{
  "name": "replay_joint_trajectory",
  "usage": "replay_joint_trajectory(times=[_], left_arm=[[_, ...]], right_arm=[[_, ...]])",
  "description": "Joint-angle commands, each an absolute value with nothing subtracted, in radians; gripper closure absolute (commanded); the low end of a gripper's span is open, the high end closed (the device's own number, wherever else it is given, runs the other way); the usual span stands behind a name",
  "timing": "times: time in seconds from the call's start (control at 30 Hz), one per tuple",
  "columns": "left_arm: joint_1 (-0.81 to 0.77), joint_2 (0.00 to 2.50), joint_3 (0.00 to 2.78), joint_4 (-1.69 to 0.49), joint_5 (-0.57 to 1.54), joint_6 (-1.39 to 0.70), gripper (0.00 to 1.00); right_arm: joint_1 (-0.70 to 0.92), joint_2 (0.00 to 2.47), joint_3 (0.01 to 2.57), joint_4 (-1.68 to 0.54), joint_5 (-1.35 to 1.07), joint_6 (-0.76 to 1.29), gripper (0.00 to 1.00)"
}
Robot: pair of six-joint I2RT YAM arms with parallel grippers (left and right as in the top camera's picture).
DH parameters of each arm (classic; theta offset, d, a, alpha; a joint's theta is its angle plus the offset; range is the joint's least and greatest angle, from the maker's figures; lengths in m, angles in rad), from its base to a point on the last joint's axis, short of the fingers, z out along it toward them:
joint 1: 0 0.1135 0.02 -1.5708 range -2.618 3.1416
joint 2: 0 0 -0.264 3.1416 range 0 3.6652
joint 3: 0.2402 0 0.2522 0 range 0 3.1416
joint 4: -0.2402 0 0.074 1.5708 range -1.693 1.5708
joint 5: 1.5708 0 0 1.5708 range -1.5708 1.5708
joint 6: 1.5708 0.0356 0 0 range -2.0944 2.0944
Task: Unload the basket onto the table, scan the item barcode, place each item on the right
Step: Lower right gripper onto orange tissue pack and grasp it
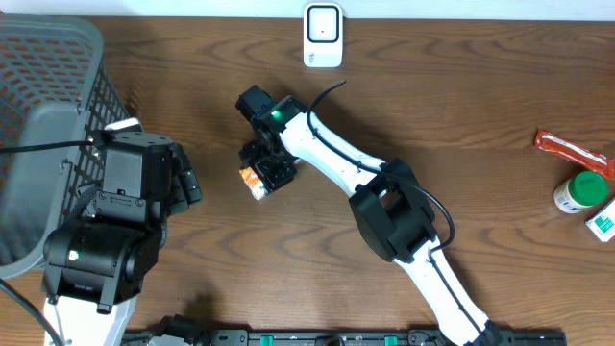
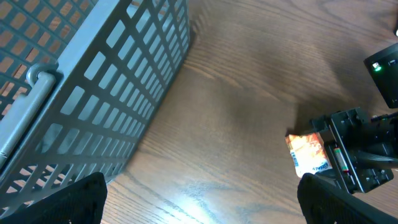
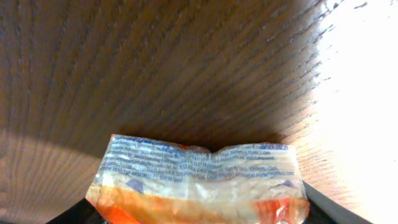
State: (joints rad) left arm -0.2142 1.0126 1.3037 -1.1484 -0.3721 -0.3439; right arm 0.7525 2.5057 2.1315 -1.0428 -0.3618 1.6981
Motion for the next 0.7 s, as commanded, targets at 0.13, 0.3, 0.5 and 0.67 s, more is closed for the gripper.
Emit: replay_joint_trajectory(times=[0.13, 0.3, 0.5, 0.67], left_arm=[[-0.215, 1.013, 1.313, -1.151, -0.376, -0.354, 0.02], [-0.215, 1.013, 1.313, -1.151, -0.376, -0.354, 0.02], [-0.215, 1.013, 1.313, -1.151, -0.376, -0.353, 0.02], [-0.215, 1.013, 1.313, -1.151, -0.376, -0.354, 0.02]], right_arm=[[0.757, 2.550, 2.128, -1.071, -0.324, 1.548, 0.39], [0.741, 2.512, 2.128, -1.185, -0.337, 1.407, 0.39], [0.688, 2.441, 2.128, -1.328, -0.439, 1.098, 0.38], [0.622, 2.410, 2.128, -1.478, -0.618, 0.785, 0.37]])
